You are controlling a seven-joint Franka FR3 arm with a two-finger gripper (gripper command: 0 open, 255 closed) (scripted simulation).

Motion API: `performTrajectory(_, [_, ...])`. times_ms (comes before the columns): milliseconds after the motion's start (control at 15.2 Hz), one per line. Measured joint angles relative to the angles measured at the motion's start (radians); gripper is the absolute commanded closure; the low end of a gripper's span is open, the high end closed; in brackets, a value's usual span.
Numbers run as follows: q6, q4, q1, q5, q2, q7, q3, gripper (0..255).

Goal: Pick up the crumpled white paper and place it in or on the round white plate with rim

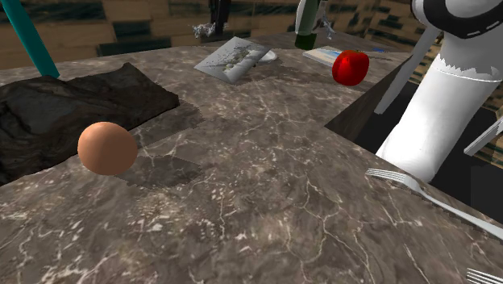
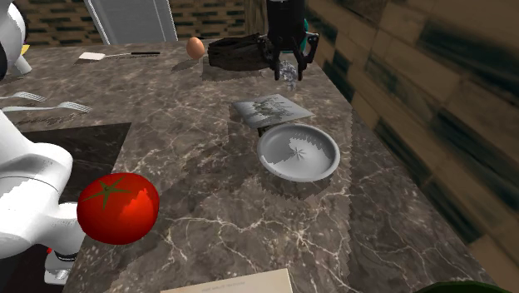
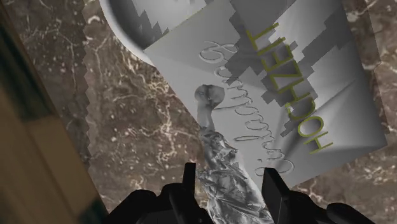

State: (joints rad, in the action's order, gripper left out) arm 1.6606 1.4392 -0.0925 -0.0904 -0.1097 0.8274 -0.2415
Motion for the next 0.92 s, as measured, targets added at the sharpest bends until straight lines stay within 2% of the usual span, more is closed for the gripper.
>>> performTrajectory(528, [0.03, 0.12, 0.106, 0.048, 0.103, 0.191, 0.087, 255])
performTrajectory(792, [0.034, 0.139, 0.157, 0.064, 0.121, 0.293, 0.139, 255])
performTrajectory(924, [0.053, 0.169, 0.167, 0.067, 0.133, 0.315, 0.15, 255])
